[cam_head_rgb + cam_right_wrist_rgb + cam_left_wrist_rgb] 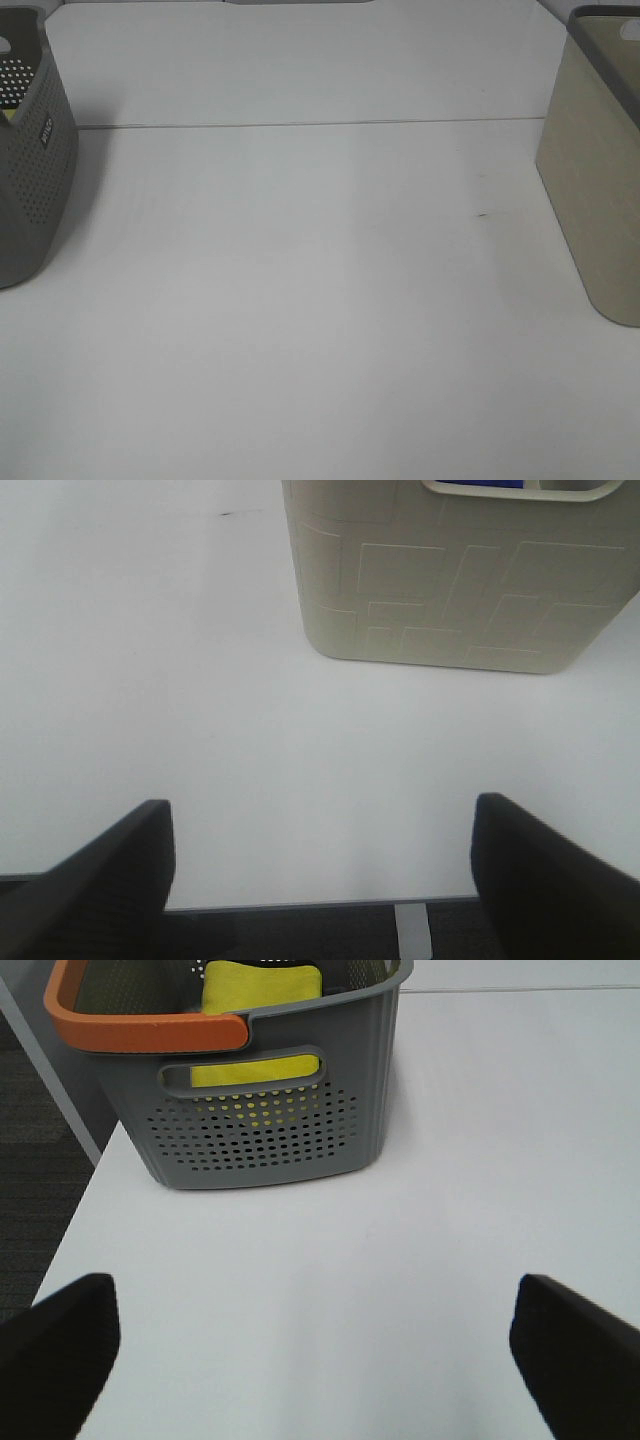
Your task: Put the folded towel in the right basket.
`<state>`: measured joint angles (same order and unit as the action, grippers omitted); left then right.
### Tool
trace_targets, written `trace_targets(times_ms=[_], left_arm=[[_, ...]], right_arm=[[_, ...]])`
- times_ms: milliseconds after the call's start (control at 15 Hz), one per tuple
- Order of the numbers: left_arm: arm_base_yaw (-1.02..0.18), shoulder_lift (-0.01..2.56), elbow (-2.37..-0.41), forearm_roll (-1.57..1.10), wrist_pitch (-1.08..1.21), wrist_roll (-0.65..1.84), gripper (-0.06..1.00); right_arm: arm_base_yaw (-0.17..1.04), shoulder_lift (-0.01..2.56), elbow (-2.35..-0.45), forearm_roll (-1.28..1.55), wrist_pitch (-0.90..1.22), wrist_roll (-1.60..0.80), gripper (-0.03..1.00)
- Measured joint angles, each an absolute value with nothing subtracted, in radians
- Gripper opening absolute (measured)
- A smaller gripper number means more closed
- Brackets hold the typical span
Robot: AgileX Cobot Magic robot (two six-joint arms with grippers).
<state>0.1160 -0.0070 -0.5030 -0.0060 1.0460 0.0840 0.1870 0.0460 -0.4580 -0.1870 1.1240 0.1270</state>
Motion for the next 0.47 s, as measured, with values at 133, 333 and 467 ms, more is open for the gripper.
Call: trace_targets(times_ms=[133, 333, 467], left_arm=[[0.116, -0.007, -0.503, -0.006, 1.046, 0.084, 0.99], [0.116, -0.007, -0.503, -0.006, 1.046, 0.084, 0.99], [0.116, -0.007, -0.503, -0.006, 1.046, 0.084, 0.99]], right_arm=[[0.187, 0.046, -0.458, -0.187, 1.124, 0.127, 0.79], [0.187, 0.046, -0.458, -0.187, 1.124, 0.127, 0.79], [0.187, 0.046, -0.458, -0.187, 1.124, 0.127, 0.79]])
